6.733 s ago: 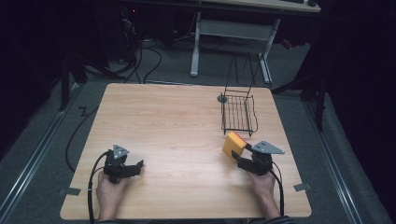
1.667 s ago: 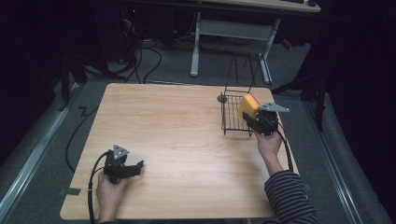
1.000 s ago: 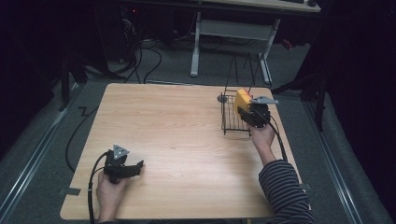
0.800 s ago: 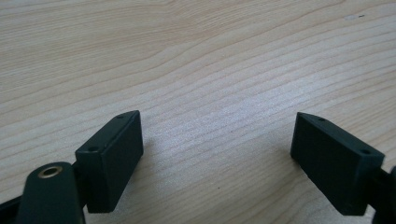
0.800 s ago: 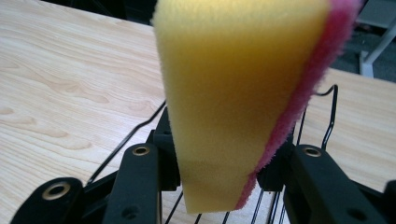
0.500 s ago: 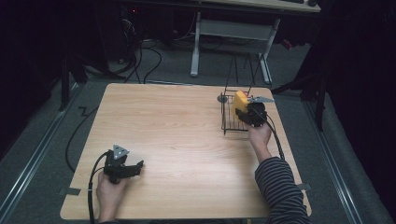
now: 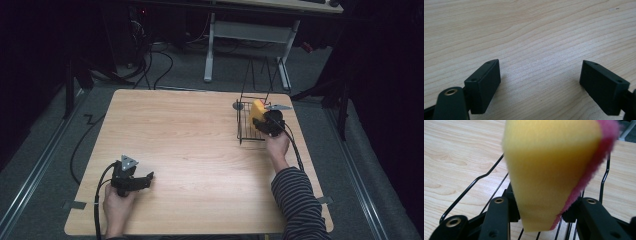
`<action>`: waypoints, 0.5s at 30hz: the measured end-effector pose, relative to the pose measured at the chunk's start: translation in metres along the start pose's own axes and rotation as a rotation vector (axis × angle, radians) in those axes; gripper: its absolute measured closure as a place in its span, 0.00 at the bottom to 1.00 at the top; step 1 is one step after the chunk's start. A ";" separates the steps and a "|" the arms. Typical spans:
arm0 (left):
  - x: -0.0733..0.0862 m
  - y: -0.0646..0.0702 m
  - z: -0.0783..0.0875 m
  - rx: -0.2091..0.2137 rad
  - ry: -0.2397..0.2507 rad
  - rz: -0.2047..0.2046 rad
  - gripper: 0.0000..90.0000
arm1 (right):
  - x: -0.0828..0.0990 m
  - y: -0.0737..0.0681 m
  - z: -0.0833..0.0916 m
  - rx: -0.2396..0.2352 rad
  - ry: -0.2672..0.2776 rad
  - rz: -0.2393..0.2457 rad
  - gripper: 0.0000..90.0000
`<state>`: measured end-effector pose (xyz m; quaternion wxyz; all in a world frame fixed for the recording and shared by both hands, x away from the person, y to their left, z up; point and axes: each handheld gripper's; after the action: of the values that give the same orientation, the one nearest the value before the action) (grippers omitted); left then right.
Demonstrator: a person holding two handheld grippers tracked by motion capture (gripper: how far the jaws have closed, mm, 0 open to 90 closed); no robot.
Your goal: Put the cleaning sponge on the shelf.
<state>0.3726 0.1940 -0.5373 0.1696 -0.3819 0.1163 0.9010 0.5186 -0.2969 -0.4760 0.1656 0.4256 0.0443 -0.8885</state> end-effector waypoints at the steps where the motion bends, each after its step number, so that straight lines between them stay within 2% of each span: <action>1: 0.000 0.000 0.000 0.000 0.000 0.000 0.20 | 0.000 0.000 0.000 0.001 -0.003 -0.002 0.67; 5: 0.000 0.000 0.000 0.000 0.000 0.000 0.19 | 0.001 0.000 0.000 0.000 -0.011 0.000 0.66; 8: 0.000 0.000 0.000 0.000 0.000 0.000 0.19 | 0.003 0.000 -0.002 0.004 -0.039 0.012 0.65; 15: 0.000 0.000 0.000 0.000 0.000 0.000 0.19 | 0.004 0.000 -0.002 -0.006 -0.036 -0.002 0.61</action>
<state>0.3726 0.1940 -0.5373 0.1697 -0.3818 0.1162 0.9011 0.5182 -0.2977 -0.4802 0.1667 0.4089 0.0446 -0.8961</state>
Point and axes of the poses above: each handheld gripper's, and its own axes: z roughly backward along the jaws, x roughly out of its underside, y roughly to its right, and after that the axes turned 5 degrees about z, right-handed
